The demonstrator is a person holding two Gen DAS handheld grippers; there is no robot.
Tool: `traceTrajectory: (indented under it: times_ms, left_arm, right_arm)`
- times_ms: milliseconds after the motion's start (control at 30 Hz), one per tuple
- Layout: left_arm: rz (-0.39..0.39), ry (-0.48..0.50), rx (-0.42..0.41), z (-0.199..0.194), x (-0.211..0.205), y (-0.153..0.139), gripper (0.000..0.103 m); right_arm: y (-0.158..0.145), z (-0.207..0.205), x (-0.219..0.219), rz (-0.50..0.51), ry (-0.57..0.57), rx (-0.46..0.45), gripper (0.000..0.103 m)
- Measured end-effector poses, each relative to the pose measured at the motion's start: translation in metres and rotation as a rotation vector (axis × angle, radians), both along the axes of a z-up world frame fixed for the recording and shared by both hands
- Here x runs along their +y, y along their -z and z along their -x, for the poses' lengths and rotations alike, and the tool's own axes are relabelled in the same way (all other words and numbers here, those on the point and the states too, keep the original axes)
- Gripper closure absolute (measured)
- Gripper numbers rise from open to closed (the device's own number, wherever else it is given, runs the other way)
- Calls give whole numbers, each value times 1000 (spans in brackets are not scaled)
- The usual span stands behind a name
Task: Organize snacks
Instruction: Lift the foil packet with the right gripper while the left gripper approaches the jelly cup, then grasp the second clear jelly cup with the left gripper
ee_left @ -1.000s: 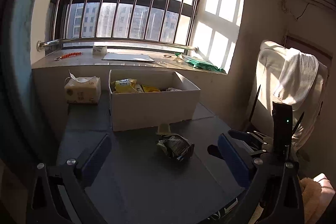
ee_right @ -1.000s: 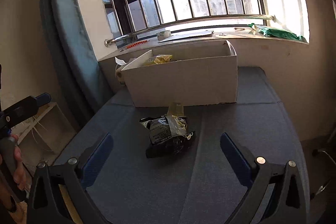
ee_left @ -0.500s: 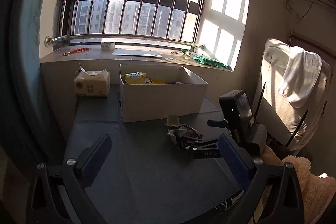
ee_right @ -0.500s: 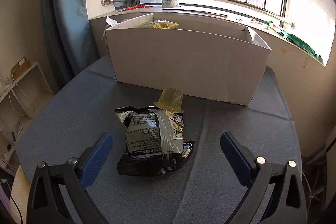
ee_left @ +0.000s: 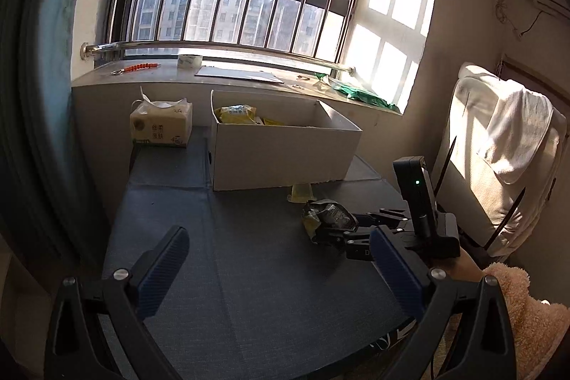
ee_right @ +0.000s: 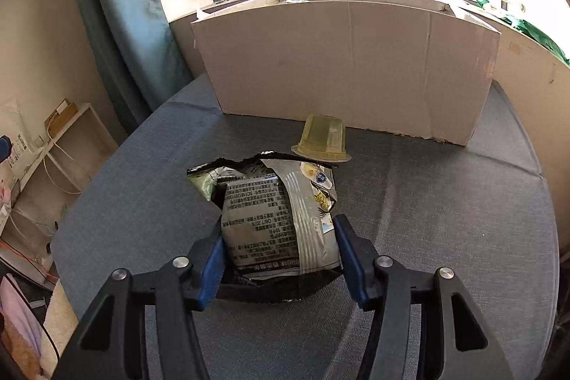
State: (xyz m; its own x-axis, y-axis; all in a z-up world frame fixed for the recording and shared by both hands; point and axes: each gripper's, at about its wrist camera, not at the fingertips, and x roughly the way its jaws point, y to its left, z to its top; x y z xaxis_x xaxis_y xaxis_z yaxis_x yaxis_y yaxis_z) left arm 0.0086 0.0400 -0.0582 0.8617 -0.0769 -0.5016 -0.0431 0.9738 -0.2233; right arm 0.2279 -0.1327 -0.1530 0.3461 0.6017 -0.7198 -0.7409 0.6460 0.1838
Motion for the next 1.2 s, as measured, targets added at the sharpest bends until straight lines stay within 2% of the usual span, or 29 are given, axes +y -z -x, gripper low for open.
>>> traceTrajectory:
  times_ms: [200, 367, 467, 567, 767, 900, 967, 1000, 1067, 1100, 1133, 1200]
  left_arm:
    - [46, 24, 36, -17, -1, 9, 0]
    - [61, 85, 97, -57, -17, 23, 0]
    - [6, 139, 151, -100, -37, 35, 0]
    - [-37, 147, 206, -146, -51, 49, 0]
    - [-54, 148, 320, -216, -64, 84, 4]
    - [-57, 185, 383, -236, -64, 100, 43]
    - [-61, 201, 385, -239, -64, 106, 58]
    - [-60, 201, 377, -238, -62, 108, 70]
    - [-31, 207, 357, -234, -57, 110, 77]
    - [-28, 206, 360, -232, -55, 110, 92]
    - [-27, 204, 371, -232, -51, 111, 97]
    - [-38, 194, 369, -227, -49, 108, 97]
  right_arm:
    - [-33, 0, -53, -224, 51, 52, 43]
    - [-56, 5, -103, -389, 104, 77, 43]
    - [-64, 16, -128, -420, 162, 52, 43]
    - [-64, 26, -149, -454, 191, 58, 43]
    - [-51, 33, -175, -456, 242, 81, 43]
    - [-42, 30, -182, -450, 260, 102, 43]
    - [-38, 29, -182, -462, 257, 116, 43]
    - [-36, 28, -182, -460, 259, 119, 43]
    - [-34, 28, -180, -460, 257, 126, 43]
    - [-33, 29, -179, -462, 253, 129, 43]
    - [-32, 29, -177, -459, 250, 129, 43]
    - [-30, 29, -173, -445, 240, 133, 43]
